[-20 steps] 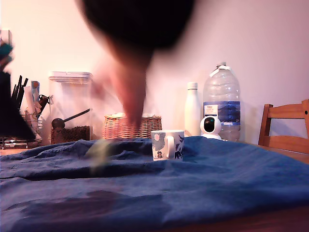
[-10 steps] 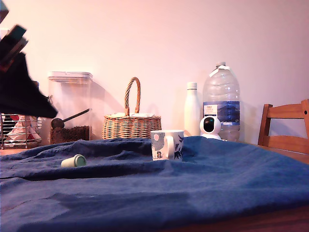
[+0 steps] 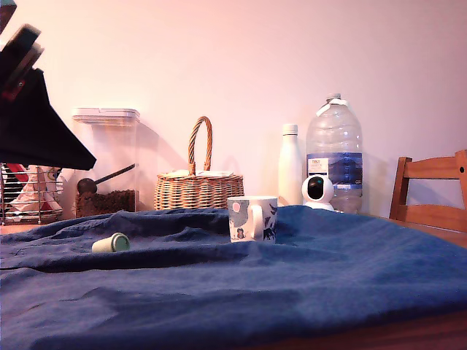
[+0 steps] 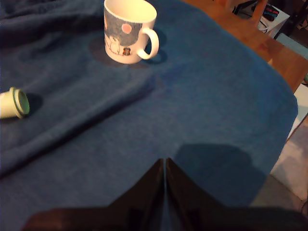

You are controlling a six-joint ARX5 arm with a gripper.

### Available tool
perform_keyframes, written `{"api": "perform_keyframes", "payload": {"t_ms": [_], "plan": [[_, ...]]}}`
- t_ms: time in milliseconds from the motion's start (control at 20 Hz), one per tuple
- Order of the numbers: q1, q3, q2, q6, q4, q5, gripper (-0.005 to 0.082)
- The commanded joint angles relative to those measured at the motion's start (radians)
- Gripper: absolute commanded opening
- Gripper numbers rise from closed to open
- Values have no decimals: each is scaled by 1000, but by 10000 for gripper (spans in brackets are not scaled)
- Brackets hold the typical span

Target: Pick up the coffee capsules on the table and drop them inside the coffee cup

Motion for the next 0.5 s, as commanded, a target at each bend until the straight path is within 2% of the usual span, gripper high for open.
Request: {"api": "perform_keyframes", "payload": {"t_ms": [0,250,450], "plan": [[8,-5,4,95,10,-39,-21],[49,-5,4,96,7,-200,-21],[107,-5,4,98,8,-234,-21]]}}
